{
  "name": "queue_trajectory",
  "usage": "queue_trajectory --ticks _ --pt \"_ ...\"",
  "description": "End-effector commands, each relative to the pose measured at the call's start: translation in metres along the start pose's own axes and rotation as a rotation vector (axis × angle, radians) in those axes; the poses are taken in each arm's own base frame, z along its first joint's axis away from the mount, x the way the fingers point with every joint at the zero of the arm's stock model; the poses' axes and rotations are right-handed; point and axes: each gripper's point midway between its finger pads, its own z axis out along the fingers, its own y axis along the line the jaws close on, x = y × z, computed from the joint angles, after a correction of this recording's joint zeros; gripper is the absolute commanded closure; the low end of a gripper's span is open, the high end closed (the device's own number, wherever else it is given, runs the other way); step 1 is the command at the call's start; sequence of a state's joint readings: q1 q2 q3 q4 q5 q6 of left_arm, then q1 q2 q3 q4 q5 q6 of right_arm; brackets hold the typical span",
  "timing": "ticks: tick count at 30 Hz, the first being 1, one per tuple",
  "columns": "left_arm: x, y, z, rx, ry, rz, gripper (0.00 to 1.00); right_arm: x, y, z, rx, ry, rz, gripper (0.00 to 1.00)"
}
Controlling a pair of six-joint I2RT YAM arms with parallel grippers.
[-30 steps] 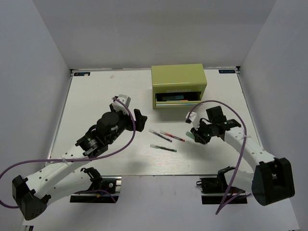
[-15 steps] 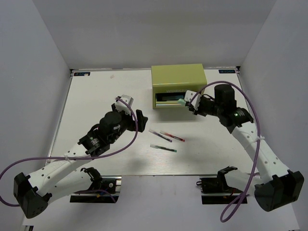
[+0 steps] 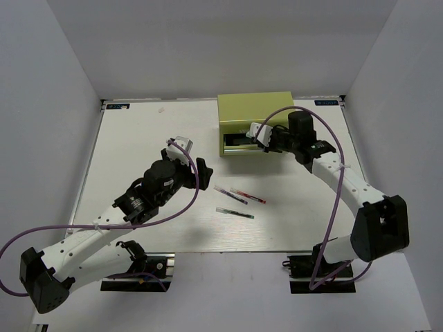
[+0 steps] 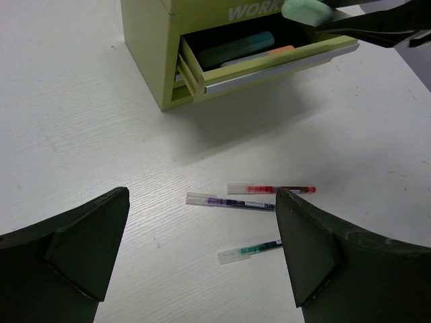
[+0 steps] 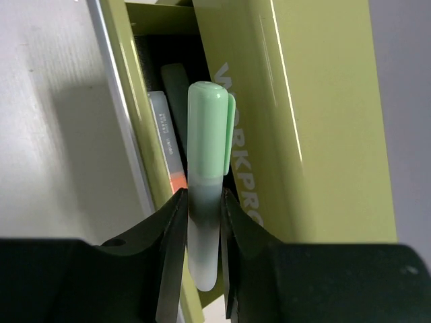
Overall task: Sort the stationery into containers
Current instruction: Place the stationery into the container
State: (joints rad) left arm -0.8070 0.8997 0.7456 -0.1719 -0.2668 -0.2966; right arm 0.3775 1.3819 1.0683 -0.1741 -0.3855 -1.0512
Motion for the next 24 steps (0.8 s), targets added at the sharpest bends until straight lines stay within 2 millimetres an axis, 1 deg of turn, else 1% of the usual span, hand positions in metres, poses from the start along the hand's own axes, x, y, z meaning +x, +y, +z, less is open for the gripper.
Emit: queue_trajectory --ticks 1,2,4,5,6,7,8,9,10,11,12,13,14,15,16,17,18,19,20,21,22,23,24 --pt "-0.002 -0.005 -0.001 0.026 -0.012 0.003 0.01 -0.015 -0.041 0.006 0.107 -0.029 -0.069 0.85" --pt "-0.002 -0.005 -0.001 0.026 -0.012 0.003 0.01 -0.013 -0.043 0.008 0.111 -0.023 -0.064 0.79" --pt "-0.003 -0.003 0.000 0.017 -0.014 0.002 0.01 -0.007 -0.043 0.015 0.106 -0.008 -0.054 0.75" --pt "-0.005 -0.003 -0.002 0.019 -0.023 0.000 0.01 -0.002 -0.039 0.017 0.086 0.008 -0.042 0.72" --pt "-0.005 -0.003 -0.002 0.019 -0.023 0.000 0.01 -0.002 -0.039 0.020 0.091 0.004 -0.042 0.61" --pt "-0.005 -0.003 -0.002 0.019 -0.023 0.000 0.01 0.001 -0.038 0.022 0.088 0.009 -0.028 0.56" --pt "-0.005 -0.003 -0.002 0.019 -0.023 0.000 0.01 -0.001 -0.041 0.020 0.099 0.002 -0.026 0.53" --pt "-0.005 -0.003 -0.002 0.019 -0.023 0.000 0.01 -0.002 -0.039 0.020 0.096 -0.005 -0.009 0.46" --pt "-0.005 -0.003 -0.002 0.019 -0.023 0.000 0.01 -0.004 -0.040 0.019 0.100 -0.011 -0.006 0.46" --pt "-0.006 -0.001 -0.002 0.011 -0.025 -0.002 0.01 -0.008 -0.041 0.016 0.106 -0.023 -0.003 0.44" --pt "-0.006 -0.001 -0.002 0.011 -0.025 -0.002 0.01 -0.009 -0.040 0.017 0.105 -0.027 0.003 0.44" --pt "-0.006 -0.001 -0.002 0.011 -0.025 -0.002 0.01 -0.015 -0.044 0.013 0.114 -0.050 0.004 0.44" --pt "-0.006 -0.001 -0.002 0.011 -0.025 -0.002 0.01 -0.019 -0.044 0.010 0.119 -0.061 0.013 0.45" --pt "-0.006 -0.001 -0.002 0.011 -0.025 -0.002 0.01 -0.019 -0.043 0.009 0.116 -0.066 0.019 0.48" --pt "-0.006 -0.001 -0.002 0.011 -0.025 -0.002 0.01 -0.025 -0.041 0.007 0.107 -0.086 0.016 0.63" --pt "-0.006 -0.001 -0.002 0.011 -0.025 -0.002 0.01 -0.030 -0.039 0.005 0.090 -0.108 0.009 0.73" --pt "-0.006 -0.001 -0.002 0.011 -0.025 -0.002 0.01 -0.028 -0.030 0.003 0.055 -0.106 0.018 0.84" --pt "-0.006 -0.001 -0.002 0.011 -0.025 -0.002 0.01 -0.033 -0.025 0.003 0.022 -0.130 0.003 1.00" --pt "-0.006 -0.001 -0.002 0.011 -0.025 -0.002 0.01 -0.041 -0.018 0.003 -0.017 -0.161 -0.027 1.00" --pt "-0.006 -0.001 -0.002 0.011 -0.025 -0.002 0.01 -0.036 0.003 0.003 -0.117 -0.150 0.008 1.00" --pt "-0.009 -0.001 -0.004 0.013 -0.033 -0.005 0.01 -0.036 0.009 0.004 -0.151 -0.151 -0.016 1.00" --pt "-0.004 0.000 -0.003 0.011 -0.025 -0.002 0.01 -0.043 0.017 0.002 -0.212 -0.172 -0.036 1.00" --pt "-0.005 0.002 -0.003 0.002 -0.028 -0.002 0.01 -0.036 0.025 0.008 -0.256 -0.165 -0.040 1.00"
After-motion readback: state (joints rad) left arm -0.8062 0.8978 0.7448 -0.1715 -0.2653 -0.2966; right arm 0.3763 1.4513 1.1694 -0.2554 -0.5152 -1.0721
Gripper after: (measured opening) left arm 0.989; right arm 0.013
